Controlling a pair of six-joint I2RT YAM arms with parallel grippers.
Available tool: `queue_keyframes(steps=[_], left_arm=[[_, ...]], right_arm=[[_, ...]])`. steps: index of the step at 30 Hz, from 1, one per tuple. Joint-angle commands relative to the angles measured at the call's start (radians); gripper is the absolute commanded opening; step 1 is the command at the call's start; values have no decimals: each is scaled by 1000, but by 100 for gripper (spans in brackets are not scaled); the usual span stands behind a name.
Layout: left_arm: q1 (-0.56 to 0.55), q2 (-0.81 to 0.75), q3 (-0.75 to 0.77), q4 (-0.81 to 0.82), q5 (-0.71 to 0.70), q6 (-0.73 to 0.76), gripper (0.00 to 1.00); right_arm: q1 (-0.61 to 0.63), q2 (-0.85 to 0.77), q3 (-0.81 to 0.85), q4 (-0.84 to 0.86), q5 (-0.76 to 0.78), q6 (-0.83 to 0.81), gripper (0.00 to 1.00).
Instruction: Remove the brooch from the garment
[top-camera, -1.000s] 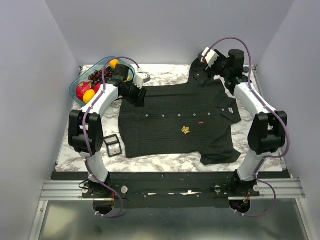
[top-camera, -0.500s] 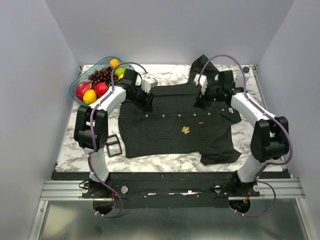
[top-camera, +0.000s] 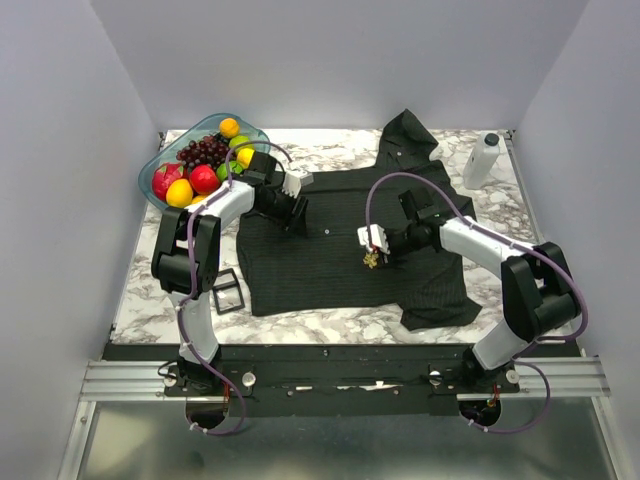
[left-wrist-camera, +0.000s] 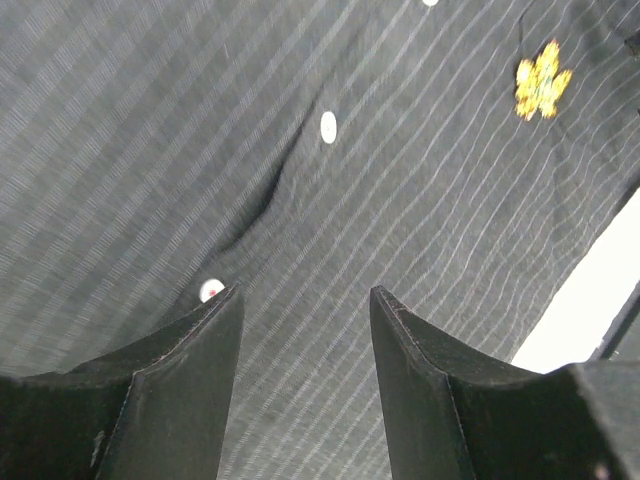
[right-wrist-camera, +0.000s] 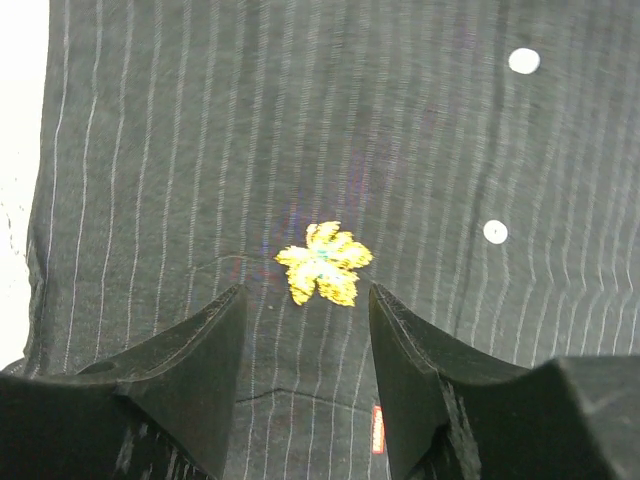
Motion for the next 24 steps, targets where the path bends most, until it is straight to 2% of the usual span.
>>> queue_keyframes(steps=[1,4,11,24], left_arm=[[4,-22,-53,12,31,-43,61],[6,-34,-68,33,11,-100,61],[4,-44,-70,41,14,-125,61],[4,-39,-59,42,5,-131,61]], right_arm=[[32,-4,-31,33,53,-123,59],[48,5,-49,102,106,-133,59],[48,20,-80,111,134,-287,59],[60,51,-97,168,153,-321,59]])
